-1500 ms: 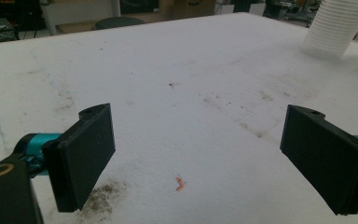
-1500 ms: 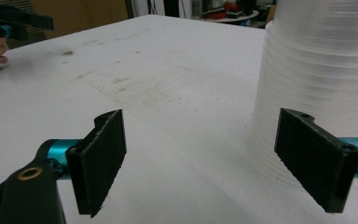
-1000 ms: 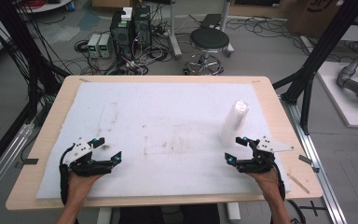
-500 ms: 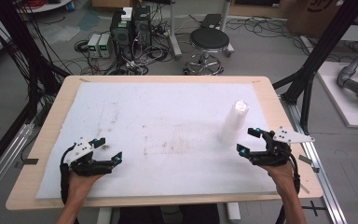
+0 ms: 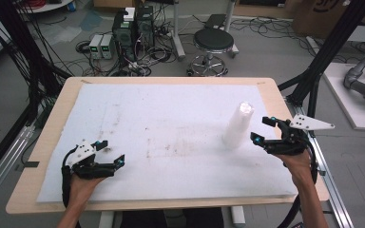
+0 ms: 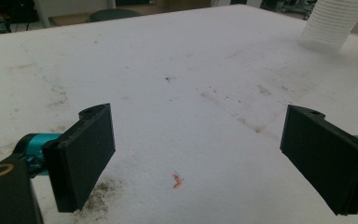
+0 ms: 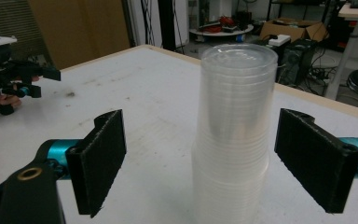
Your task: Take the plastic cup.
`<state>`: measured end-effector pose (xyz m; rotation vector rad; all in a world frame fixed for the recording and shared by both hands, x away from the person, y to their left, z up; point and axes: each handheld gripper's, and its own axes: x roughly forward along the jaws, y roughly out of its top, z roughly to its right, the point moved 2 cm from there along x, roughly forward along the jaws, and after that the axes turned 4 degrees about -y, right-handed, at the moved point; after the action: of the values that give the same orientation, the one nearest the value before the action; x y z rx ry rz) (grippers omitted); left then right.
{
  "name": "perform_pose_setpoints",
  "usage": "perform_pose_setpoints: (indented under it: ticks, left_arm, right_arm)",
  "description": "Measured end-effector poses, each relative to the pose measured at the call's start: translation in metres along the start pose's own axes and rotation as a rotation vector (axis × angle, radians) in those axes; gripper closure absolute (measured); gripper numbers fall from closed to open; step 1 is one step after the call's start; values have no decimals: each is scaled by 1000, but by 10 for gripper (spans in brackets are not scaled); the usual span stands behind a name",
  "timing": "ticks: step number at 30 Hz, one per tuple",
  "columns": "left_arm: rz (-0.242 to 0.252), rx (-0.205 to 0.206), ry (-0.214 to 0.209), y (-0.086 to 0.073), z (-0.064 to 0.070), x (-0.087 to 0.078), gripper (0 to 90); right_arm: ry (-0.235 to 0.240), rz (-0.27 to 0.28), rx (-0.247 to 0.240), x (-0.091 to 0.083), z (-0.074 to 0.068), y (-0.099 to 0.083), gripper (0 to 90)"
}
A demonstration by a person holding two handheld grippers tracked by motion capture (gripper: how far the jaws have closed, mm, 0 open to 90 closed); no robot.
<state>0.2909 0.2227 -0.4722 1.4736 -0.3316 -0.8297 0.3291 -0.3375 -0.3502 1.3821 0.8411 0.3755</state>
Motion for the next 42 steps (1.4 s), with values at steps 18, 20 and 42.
perform_pose_setpoints:
  ticks: [18,20,42]
  left_arm:
    - [-1,-5,-4,0,0,0,99]
    - [0,-7,-5,0,0,0,99]
    - [-5,-7,-5,0,-1,1,99]
  right_arm:
    - [-20,-21,6,25,20,17,143]
    - [-15,-24,5,30,21,18,143]
    - [-15,-49,14,67,19,4,144]
